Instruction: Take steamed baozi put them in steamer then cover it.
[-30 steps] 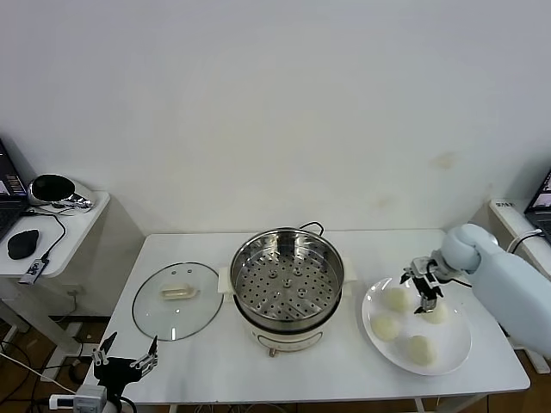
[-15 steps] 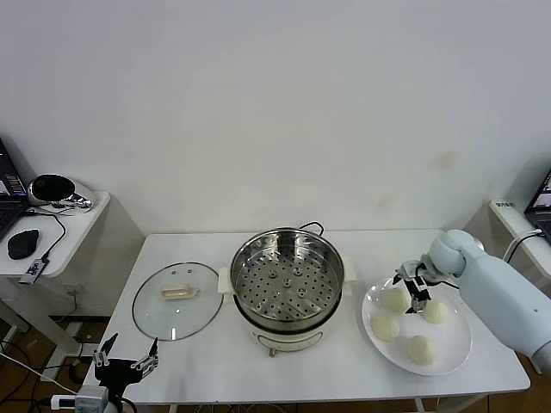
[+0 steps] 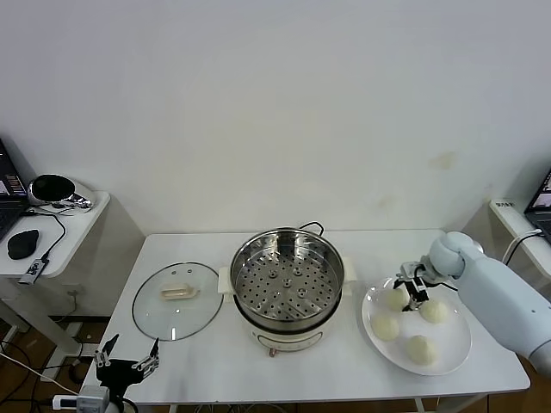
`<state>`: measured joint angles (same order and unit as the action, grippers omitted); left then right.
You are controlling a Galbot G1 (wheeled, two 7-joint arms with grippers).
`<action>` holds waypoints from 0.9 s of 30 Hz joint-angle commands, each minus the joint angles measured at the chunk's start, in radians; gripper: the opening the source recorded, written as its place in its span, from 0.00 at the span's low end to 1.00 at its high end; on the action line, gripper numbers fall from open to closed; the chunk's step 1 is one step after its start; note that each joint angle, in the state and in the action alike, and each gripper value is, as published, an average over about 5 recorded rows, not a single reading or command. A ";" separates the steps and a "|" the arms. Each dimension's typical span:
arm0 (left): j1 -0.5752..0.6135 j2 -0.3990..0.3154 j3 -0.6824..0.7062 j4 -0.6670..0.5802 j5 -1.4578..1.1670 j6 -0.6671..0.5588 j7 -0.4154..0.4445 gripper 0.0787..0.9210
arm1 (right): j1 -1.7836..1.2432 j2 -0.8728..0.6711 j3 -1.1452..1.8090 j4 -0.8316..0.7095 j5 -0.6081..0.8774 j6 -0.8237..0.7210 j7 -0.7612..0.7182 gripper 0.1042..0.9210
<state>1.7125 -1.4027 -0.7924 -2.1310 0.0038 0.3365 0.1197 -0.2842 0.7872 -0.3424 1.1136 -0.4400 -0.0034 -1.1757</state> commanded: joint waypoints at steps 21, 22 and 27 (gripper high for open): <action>-0.001 0.020 -0.004 -0.050 -0.002 0.002 -0.004 0.88 | 0.696 0.066 -0.416 0.033 0.397 -0.036 -0.190 0.50; -0.001 0.019 -0.006 -0.053 -0.002 0.002 -0.004 0.88 | 0.717 0.096 -0.425 -0.002 0.415 0.010 -0.201 0.50; 0.006 0.010 -0.016 -0.061 -0.003 0.002 -0.008 0.88 | 0.777 0.287 -0.456 -0.161 0.490 0.316 -0.232 0.50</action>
<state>1.7135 -1.3878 -0.8029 -2.1809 0.0013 0.3382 0.1134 0.2566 0.8577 -0.6628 1.1089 -0.0987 0.0490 -1.3344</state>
